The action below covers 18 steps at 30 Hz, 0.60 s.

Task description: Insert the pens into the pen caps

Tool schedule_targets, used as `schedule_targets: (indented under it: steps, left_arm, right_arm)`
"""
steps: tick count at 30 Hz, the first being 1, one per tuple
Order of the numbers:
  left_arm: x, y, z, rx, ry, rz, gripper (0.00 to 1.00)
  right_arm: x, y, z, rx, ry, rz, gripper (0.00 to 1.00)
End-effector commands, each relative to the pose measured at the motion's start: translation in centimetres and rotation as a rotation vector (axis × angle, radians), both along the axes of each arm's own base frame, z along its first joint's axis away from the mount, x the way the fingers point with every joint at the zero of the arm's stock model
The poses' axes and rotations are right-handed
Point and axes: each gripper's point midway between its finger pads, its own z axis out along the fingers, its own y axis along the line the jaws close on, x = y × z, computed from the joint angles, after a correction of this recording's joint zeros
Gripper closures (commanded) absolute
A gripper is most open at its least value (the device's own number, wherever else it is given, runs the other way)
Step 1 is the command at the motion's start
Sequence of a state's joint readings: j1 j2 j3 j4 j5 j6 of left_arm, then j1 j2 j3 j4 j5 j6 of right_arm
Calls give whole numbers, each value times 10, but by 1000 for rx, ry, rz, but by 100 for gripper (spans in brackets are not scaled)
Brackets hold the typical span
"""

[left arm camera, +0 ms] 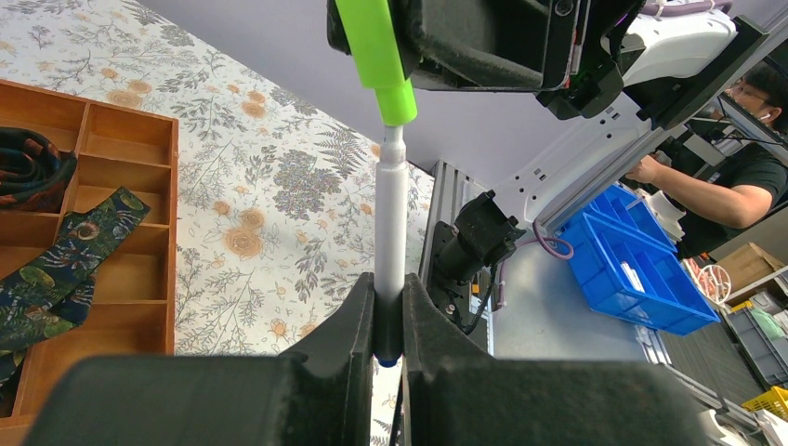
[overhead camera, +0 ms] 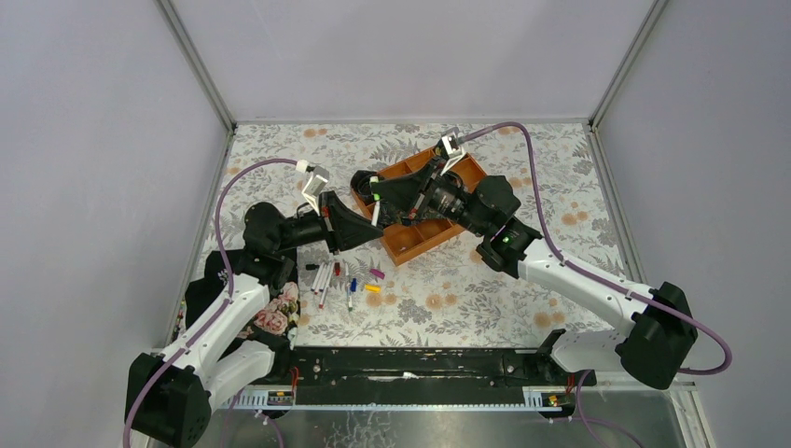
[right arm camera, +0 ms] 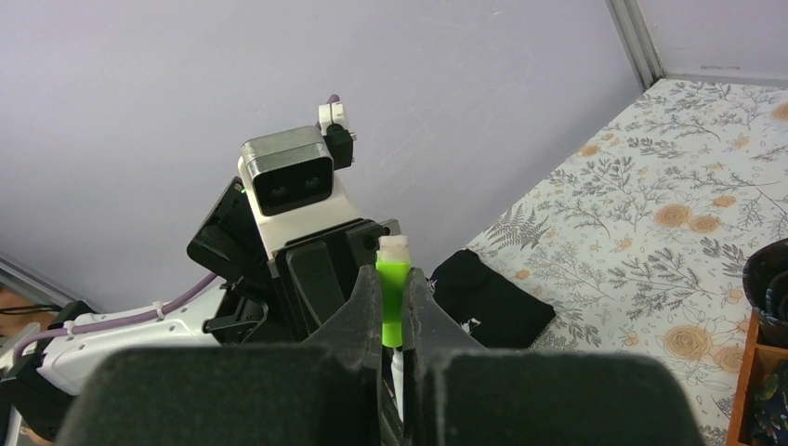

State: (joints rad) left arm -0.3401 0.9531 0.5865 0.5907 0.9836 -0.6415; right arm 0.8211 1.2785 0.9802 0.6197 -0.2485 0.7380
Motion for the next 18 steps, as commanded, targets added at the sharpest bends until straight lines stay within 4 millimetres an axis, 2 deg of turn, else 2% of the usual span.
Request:
schedule_targets:
  steps: [1,18]
  left_arm:
    - [-5,0,8,-23,-49,-5,100]
    - [-4,2,14,-54,-56,19,100]
  right_arm:
    - [-11,-4,39,88,-81,17,100]
    - [-16,-7,20,59,-56,18,100]
